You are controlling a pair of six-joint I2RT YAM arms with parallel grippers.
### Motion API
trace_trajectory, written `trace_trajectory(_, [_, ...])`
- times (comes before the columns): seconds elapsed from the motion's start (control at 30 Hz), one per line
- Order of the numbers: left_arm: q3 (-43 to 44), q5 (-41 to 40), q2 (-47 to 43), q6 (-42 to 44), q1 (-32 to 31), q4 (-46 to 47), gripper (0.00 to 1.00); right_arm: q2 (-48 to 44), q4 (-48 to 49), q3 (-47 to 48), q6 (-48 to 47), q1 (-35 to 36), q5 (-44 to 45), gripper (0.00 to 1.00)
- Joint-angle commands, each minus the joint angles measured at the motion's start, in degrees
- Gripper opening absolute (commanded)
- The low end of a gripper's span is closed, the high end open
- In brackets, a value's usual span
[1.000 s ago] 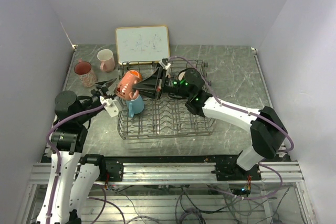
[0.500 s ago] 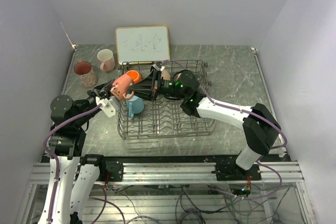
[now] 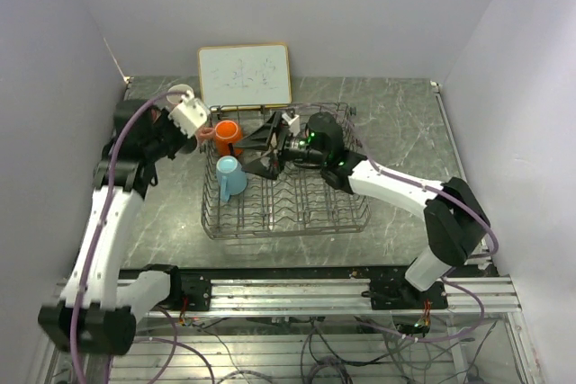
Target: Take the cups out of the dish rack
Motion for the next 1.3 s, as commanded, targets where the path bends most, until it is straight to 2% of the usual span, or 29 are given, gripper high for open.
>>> trace_trajectory(0.0, [8.29, -16.52, 12.74, -7.73, -0.04, -9.82, 0.07, -4.96, -15.08, 1.13, -12.51, -2.87, 3.55, 0.89])
trace_trajectory(0.1, [14.73, -20.83, 22.91, -11.29, 0.85, -14.59, 0.07, -6.91, -21.68, 1.16, -17.99, -4.2, 6.99, 0.91])
trace_trajectory(0.23, [21.24, -21.24, 32.79, -15.46, 3.66, -16.13, 0.07, -9.15, -29.8, 1.03, -24.62, -5.38, 11.81, 0.92])
trace_trajectory(0.5, [27.65, -25.27, 45.54, -18.86, 5.33, -13.85, 0.07, -14.41, -49.64, 4.25, -38.16, -8.84, 30.05, 0.95])
trace_trajectory(0.67, [29.91, -23.63, 52.11, -20.46, 5.33, -15.1, 0.07, -16.42, -52.72, 4.51, -41.53, -13.31, 31.61, 0.95])
trace_trajectory(0.87, [31.75, -21.84, 57.77, -21.99, 5.32, -14.77, 0.07, -16.51, -53.89, 4.29, -42.86, -13.81, 33.4, 0.95])
trace_trajectory(1.0, [33.11, -19.76, 59.47, -22.97, 5.46, -13.95, 0.08, -15.93, -56.03, 4.52, -43.08, -11.39, 39.9, 0.94])
trace_trajectory(1.13, [32.67, -18.66, 59.49, -23.8, 5.5, -11.93, 0.21, -13.17, -57.93, 7.49, -43.51, -5.62, 47.35, 0.94])
trace_trajectory(1.23, [31.98, -18.79, 59.36, -24.42, 5.67, -10.57, 0.26, -9.24, -59.28, 11.64, -44.11, -0.33, 52.03, 0.94])
trace_trajectory(1.27, [31.86, -18.83, 59.48, -24.55, 5.68, -10.61, 0.31, -7.7, -59.72, 13.09, -44.44, 1.59, 53.28, 0.94])
